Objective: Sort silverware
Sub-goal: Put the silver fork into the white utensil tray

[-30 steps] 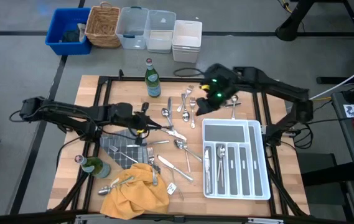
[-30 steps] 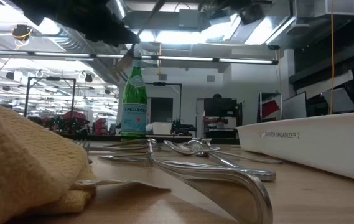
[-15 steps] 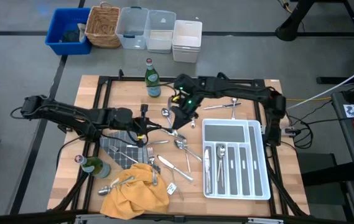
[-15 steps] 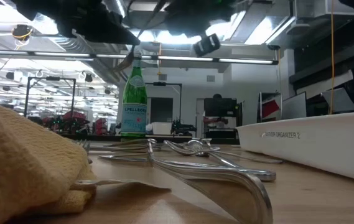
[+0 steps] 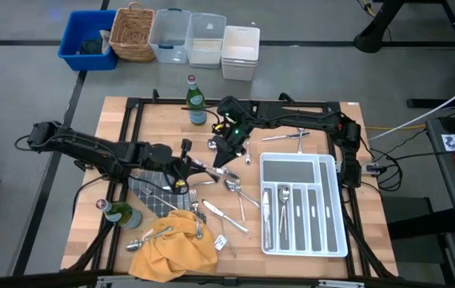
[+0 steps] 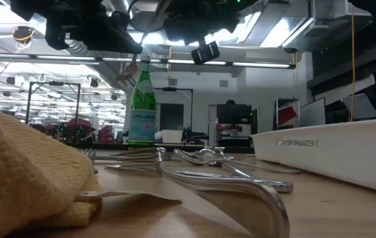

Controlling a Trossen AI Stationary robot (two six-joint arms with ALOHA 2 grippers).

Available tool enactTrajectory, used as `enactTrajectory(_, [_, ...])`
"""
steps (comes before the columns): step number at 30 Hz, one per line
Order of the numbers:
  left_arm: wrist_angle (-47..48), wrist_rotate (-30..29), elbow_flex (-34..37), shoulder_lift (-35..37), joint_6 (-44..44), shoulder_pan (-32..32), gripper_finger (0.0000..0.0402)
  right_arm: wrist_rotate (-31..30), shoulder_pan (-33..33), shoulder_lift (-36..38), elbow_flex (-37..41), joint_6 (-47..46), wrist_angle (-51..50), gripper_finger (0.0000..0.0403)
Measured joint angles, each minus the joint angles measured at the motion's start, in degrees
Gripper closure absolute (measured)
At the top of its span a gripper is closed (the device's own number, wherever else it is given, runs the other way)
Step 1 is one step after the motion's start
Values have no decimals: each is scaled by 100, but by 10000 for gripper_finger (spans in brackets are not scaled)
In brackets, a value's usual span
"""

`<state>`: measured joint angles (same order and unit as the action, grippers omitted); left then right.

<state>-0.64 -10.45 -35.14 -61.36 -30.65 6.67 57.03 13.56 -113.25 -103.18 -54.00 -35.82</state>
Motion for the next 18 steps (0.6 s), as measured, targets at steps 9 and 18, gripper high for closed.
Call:
enactTrajectory(9, [-67, -391, 0, 0, -171, -4, 396, -92, -9, -2, 0, -309, -8, 285])
enactTrajectory(18, [-304, -828, 0, 0, -304, -31, 396, -104, -66, -2, 0, -479, -21, 285])
